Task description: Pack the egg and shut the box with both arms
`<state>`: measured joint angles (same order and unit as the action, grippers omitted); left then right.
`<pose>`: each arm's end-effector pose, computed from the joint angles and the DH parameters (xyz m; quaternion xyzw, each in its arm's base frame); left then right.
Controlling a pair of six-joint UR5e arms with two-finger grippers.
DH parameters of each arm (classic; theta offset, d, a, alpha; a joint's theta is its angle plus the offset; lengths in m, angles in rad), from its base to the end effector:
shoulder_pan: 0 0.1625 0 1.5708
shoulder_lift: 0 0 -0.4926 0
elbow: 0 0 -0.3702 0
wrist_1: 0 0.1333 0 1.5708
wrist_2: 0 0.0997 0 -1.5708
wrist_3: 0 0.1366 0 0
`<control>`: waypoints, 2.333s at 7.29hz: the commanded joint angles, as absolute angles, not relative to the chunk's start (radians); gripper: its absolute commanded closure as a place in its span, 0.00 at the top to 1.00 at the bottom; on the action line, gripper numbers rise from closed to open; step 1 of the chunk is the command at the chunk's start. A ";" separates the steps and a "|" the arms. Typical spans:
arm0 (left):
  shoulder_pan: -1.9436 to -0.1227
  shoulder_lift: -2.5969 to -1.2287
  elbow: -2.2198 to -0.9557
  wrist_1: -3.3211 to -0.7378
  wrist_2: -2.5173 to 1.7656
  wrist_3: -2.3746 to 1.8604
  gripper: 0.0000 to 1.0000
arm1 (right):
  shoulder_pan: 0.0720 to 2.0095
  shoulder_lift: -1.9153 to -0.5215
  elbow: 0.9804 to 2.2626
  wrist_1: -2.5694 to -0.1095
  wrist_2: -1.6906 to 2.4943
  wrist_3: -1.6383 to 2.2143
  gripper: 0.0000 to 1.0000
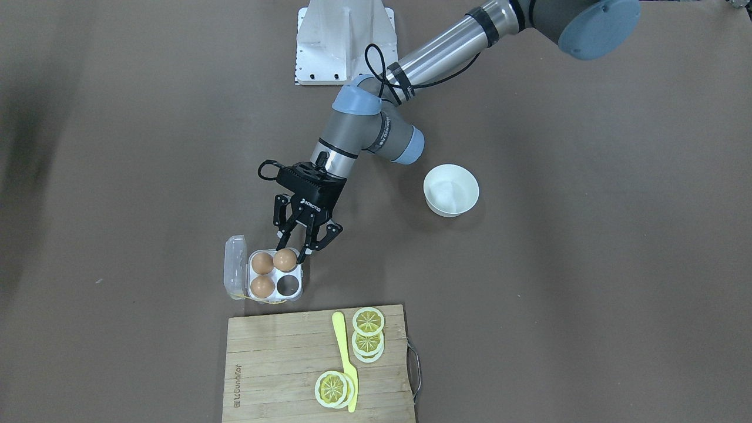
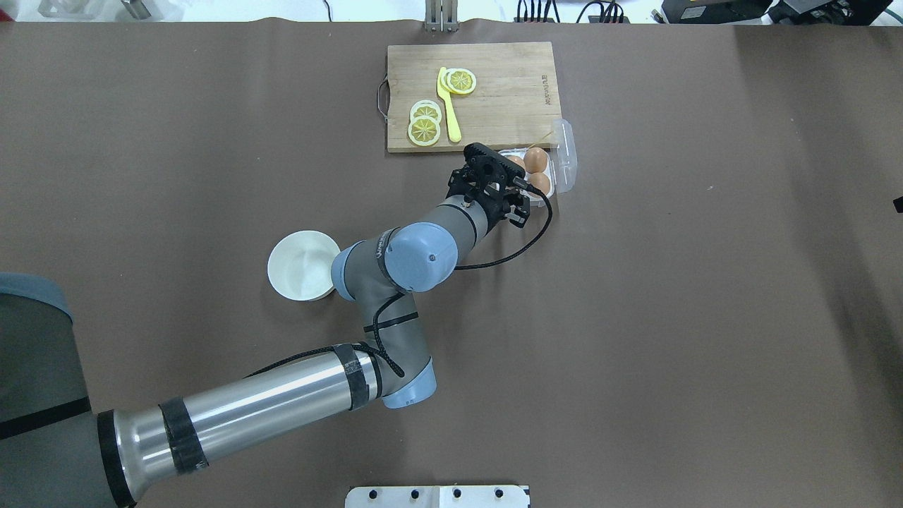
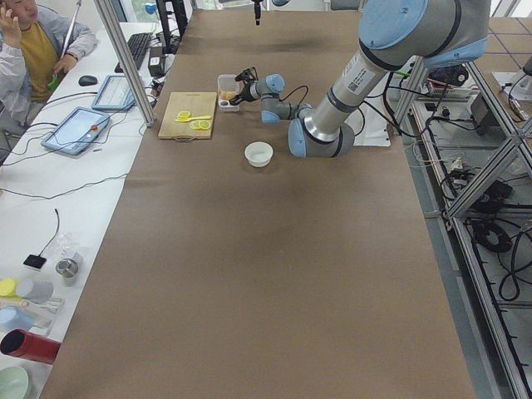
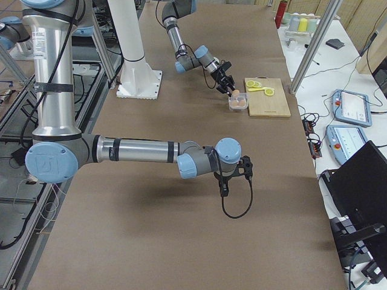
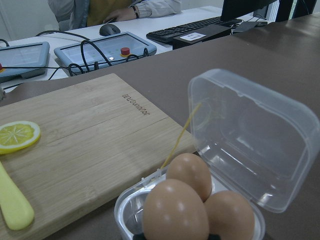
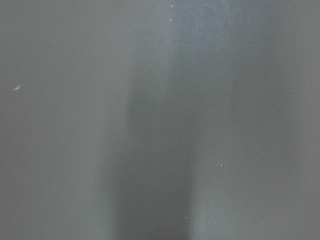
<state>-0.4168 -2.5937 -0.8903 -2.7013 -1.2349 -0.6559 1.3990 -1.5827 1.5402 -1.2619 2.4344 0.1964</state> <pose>0.7574 -0.5304 0.2082 0.5065 0.4443 0.0712 0.7356 -0.0536 -0.4815 0.7302 0.0426 -0.4299 -0.0445 0.9008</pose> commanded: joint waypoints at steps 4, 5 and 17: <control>-0.417 -2.603 -0.896 -2.701 -1.241 -0.571 0.80 | 1.401 -1.585 1.542 -1.261 2.442 0.196 1.00; -0.417 -2.605 -0.900 -2.703 -1.241 -0.571 0.81 | 1.401 -1.585 1.542 -1.261 2.441 0.196 1.00; -1.412 -1.803 -1.496 -2.168 -2.428 -0.699 0.98 | 1.154 -1.288 1.557 -1.259 2.205 0.665 1.00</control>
<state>-1.3555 -1.8871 -1.4724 -2.1767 -2.4226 -0.7818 1.2496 -1.3671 1.5542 -1.2594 2.2681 0.5344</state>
